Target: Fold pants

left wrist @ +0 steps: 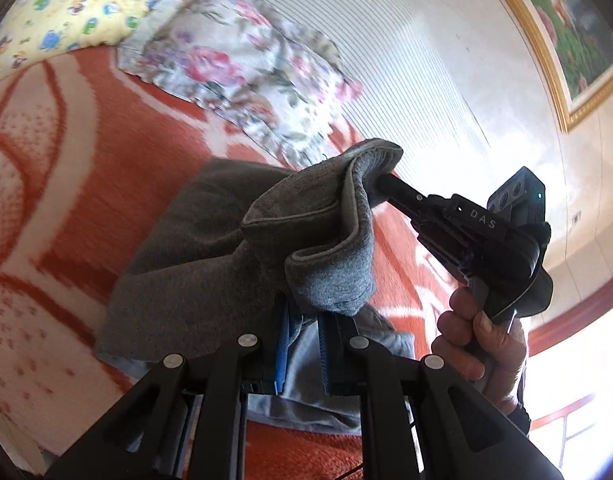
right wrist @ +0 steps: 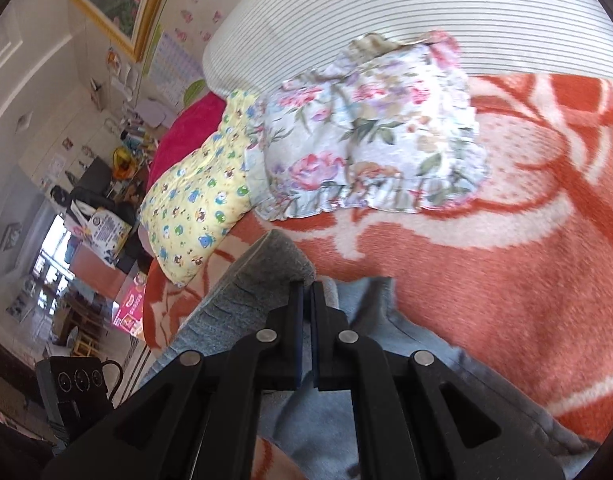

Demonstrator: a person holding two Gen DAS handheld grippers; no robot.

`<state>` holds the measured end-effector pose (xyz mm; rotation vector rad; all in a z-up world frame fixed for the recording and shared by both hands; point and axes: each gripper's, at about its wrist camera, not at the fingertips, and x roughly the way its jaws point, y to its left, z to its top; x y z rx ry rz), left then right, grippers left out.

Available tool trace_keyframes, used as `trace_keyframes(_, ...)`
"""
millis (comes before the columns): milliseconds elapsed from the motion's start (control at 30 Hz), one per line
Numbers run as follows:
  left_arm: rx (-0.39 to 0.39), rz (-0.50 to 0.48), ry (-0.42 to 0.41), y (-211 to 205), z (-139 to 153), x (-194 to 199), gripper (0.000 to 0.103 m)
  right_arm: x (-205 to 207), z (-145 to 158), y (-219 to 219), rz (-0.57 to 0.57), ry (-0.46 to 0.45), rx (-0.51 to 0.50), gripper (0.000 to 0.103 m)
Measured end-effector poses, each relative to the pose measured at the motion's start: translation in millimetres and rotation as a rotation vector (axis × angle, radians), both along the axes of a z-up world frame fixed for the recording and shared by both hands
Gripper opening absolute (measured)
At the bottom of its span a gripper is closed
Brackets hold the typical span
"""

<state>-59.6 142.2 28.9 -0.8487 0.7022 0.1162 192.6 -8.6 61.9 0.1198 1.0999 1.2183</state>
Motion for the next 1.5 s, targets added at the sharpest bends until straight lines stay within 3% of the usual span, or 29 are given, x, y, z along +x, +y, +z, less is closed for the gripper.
trace_keyframes(267,0.049,-0.165,0.061,-70,-12,28,0.012,19,-20,-85,-0.147,0.06,0.022,0.004)
trace_keyframes(533,0.107,-0.252,0.101,-108,-20,46,0.012,29,-42,-146,-0.26,0.125,0.051,0.004)
trace_keyframes(767,0.15,-0.284,0.137,-124,-31,60,0.012,33,-62,-168,-0.303,0.159,0.046,0.004)
trace_keyframes(1500,0.285,-0.406,0.145,-180,-29,86,0.012,47,-71,-222,-0.388,0.166,0.074,0.004)
